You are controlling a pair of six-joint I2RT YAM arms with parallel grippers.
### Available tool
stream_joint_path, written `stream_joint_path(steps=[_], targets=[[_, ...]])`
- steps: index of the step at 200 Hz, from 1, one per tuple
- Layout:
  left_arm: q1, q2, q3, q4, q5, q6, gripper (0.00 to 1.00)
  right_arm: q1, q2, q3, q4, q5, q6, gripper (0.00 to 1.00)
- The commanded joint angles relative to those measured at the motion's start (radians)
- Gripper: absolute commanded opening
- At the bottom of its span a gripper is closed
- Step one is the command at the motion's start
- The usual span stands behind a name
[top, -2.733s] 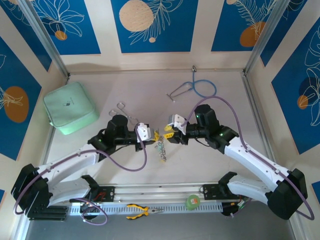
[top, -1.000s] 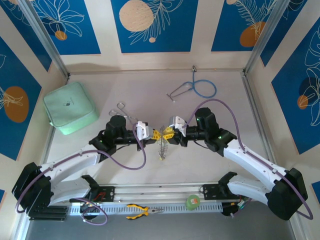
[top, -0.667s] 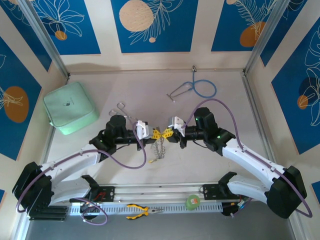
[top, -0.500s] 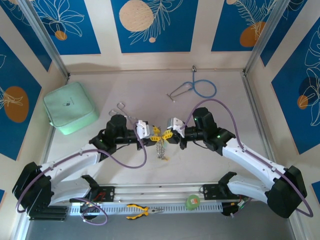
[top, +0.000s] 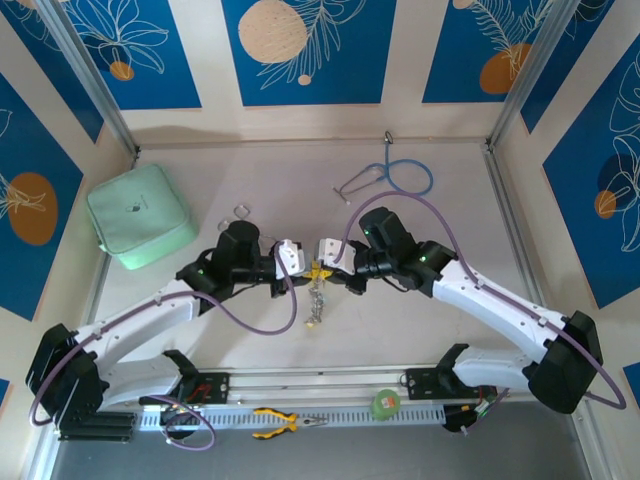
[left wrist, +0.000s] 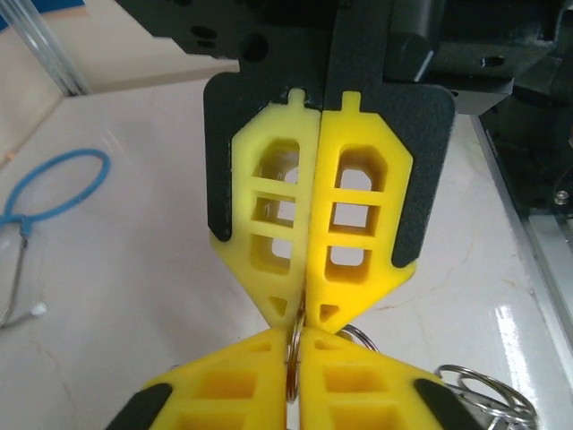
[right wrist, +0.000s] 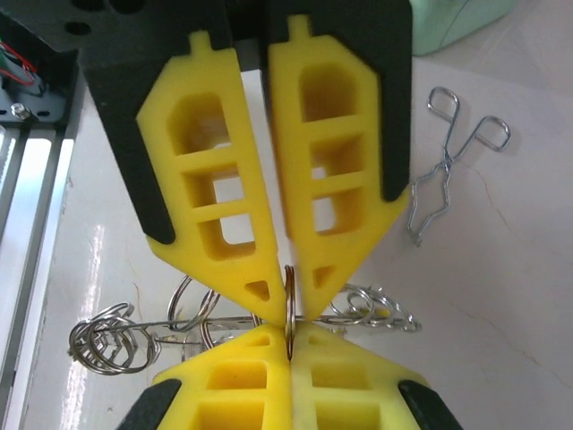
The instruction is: Put the keys on the keyring
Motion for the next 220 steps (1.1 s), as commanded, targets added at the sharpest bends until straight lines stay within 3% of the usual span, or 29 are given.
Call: stream_joint_path(steps=[1, 22, 40, 63, 85, 121, 151, 220], targets=[[-0.002, 0.013, 0.053, -0.03, 0.034, 0.017, 0.03, 0.012, -0.004, 0.041, 0.008, -0.034, 0.001, 0.0], [-0.001, 0.006, 0.043, -0.016, 0.038, 0.023, 0.0, -0.024, -0.043, 0.009, 0.073, -0.096, 0.076, 0.0], [-0.001, -0.017, -0.004, 0.089, 0.034, -0.022, 0.0, -0.072, -0.094, -0.067, 0.153, -0.148, 0.149, 0.26], [-0.002, -0.049, -0.108, 0.327, 0.014, -0.139, 0.0, -0.116, -0.155, -0.167, 0.238, -0.195, 0.218, 0.36], [-0.002, -0.056, -0.181, 0.489, -0.003, -0.221, 0.0, -0.122, -0.214, -0.244, 0.291, -0.173, 0.237, 0.37], [0.0, -0.056, -0.228, 0.569, 0.007, -0.236, 0.0, -0.138, -0.295, -0.31, 0.302, -0.137, 0.244, 0.35], [-0.001, -0.059, -0.25, 0.614, 0.021, -0.238, 0.0, -0.139, -0.327, -0.334, 0.32, -0.155, 0.231, 0.33], [-0.002, -0.06, -0.236, 0.589, 0.06, -0.212, 0.0, -0.125, -0.246, -0.265, 0.342, -0.199, 0.215, 0.32]])
